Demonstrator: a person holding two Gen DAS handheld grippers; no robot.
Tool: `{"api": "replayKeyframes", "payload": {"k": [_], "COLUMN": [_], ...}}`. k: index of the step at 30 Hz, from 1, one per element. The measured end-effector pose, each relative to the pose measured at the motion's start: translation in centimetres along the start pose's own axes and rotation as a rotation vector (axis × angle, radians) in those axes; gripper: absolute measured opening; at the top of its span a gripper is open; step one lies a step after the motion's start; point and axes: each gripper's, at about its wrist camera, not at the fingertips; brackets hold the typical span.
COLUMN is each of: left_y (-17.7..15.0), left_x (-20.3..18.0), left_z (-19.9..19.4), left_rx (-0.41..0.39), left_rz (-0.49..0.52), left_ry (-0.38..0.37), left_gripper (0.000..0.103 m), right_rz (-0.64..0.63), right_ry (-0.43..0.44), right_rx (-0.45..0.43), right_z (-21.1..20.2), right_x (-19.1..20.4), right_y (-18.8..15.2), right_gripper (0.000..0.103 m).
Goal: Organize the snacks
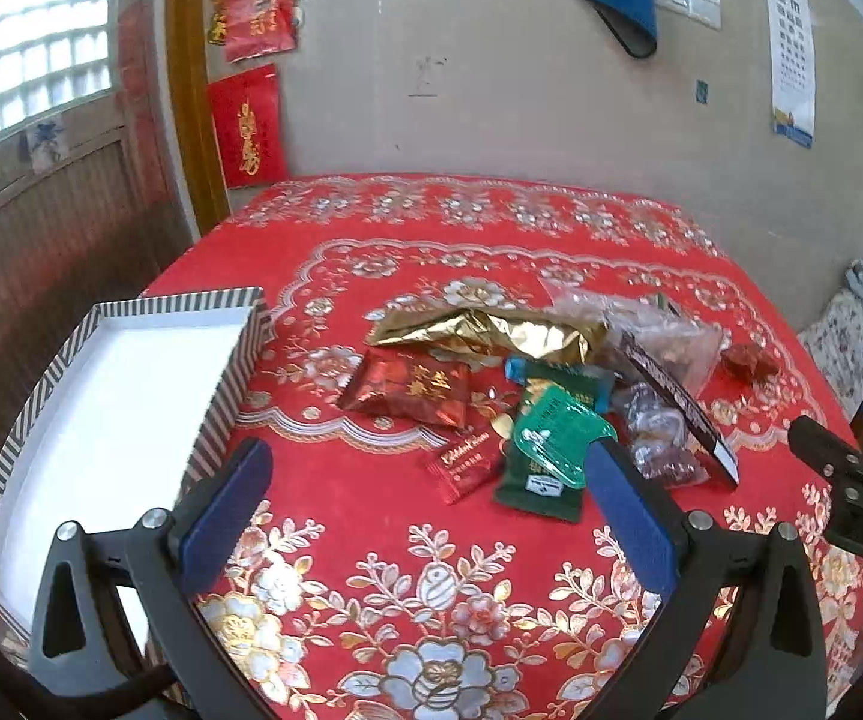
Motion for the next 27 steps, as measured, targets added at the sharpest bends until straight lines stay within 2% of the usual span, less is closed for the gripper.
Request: {"api": "replayKeyframes", "payload": {"k": [6, 13, 17, 27], "left_y": [0.5, 0.8, 1.2, 2.2], "left_x": [0.9, 2.1, 3.1, 4.5], "left_z": [-0.7, -0.5, 0.4, 2.3], "left_rx": [-0.036, -0.041, -0.008, 0.041], "left_rz": [-0.011, -0.027, -0.041, -0.047], "left_ry": [0.045, 0.04, 0.054, 0.023], "left_gripper": [0.103, 0.103, 0.103, 0.103], "right_rz": [-0.031, -0.049, -0.068, -0.175], "right_ry": [0.032, 0.091, 0.174, 0.271], "right_rx": [-0.046, -0.069, -0.063, -0.017], "right_z": [-1.3, -1.2, -0.7, 0.7], "right_x": [0.6, 1.2, 1.8, 4.9], "right_y": [1.0, 1.2, 1.2, 1.1], "right_gripper": [0.103, 0.103, 0.103, 0.103]}}
Point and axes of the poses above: each gripper's, at about its wrist camera, not at the fingertips, and z roughly the way its jaws point, x to its left, y to its top, and after that the axes turned 10 degrees about x, right-handed
